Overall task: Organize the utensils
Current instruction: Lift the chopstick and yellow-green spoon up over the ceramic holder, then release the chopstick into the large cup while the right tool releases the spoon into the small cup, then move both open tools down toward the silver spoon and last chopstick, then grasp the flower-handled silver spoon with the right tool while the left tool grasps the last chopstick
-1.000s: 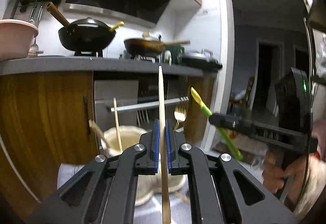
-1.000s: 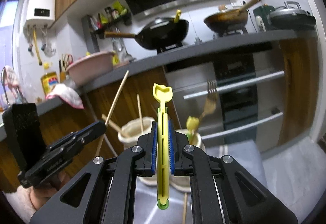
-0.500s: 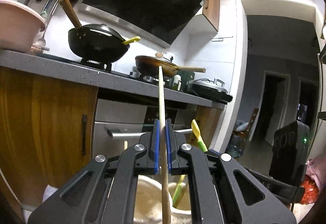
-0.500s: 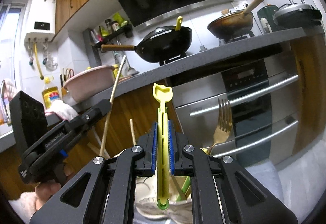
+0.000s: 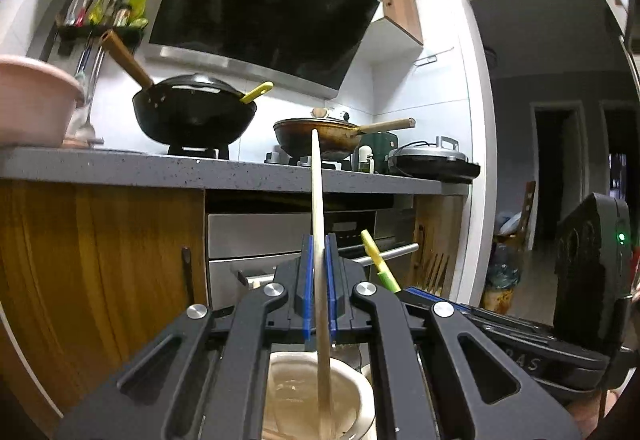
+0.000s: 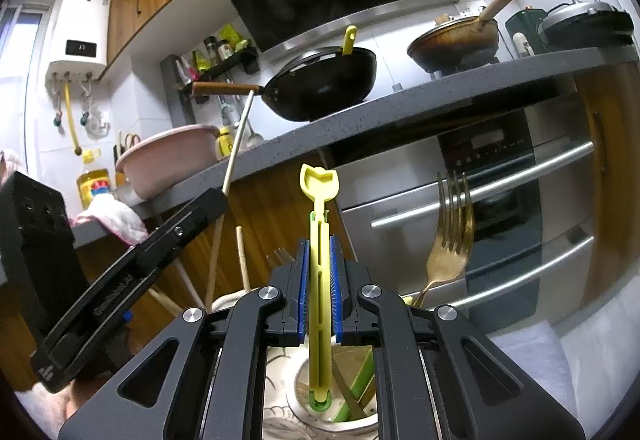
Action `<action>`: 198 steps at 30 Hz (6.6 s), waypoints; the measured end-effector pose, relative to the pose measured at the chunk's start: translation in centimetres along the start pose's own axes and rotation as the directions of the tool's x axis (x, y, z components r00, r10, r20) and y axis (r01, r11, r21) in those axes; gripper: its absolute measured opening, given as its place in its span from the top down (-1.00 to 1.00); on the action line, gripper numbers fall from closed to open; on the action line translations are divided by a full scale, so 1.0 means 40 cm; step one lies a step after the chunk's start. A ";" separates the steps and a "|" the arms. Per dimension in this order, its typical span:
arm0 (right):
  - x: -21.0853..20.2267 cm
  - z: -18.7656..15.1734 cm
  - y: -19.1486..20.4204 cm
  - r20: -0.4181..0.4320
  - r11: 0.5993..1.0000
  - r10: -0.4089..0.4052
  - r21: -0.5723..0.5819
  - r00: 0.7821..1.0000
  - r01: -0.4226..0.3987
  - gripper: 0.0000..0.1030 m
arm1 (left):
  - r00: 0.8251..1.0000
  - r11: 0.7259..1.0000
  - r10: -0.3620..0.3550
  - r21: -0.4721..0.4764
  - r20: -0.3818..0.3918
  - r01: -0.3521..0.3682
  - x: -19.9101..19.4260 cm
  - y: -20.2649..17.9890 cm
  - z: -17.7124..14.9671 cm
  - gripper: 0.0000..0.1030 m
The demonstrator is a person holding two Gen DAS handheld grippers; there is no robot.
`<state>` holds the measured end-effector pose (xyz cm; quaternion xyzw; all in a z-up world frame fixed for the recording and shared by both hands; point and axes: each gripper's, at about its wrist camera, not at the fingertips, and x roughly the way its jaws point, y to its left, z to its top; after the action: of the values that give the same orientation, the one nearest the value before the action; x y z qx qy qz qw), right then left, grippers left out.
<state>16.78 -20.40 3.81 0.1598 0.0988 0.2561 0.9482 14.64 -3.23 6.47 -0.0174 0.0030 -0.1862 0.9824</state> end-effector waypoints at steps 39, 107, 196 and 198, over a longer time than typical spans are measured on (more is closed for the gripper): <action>0.012 -0.052 0.006 -0.017 0.994 -0.072 -0.083 0.997 0.070 0.79 | 1.000 0.999 0.001 0.033 -0.001 -0.001 -0.037 0.012 0.001 0.89; -0.292 -0.096 0.062 -0.184 0.962 -0.226 -0.198 0.957 0.189 -0.65 | 0.973 0.997 0.043 -0.046 -0.227 -0.055 -0.293 -0.056 -0.105 -0.52; -0.283 -0.188 -0.104 -0.547 0.976 -0.211 -0.079 0.810 0.201 0.92 | 0.548 0.999 0.011 0.032 -0.836 0.029 -0.151 -0.309 -0.350 0.88; -0.282 -0.187 -0.094 -0.545 0.978 -0.208 -0.086 0.812 0.192 0.92 | 0.537 0.999 0.015 0.039 -0.843 0.032 -0.157 -0.293 -0.347 0.89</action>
<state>6.88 -27.41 -3.28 0.0554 0.3802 0.1915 0.9032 4.34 -12.30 -6.97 0.0985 0.4704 -0.1763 0.8590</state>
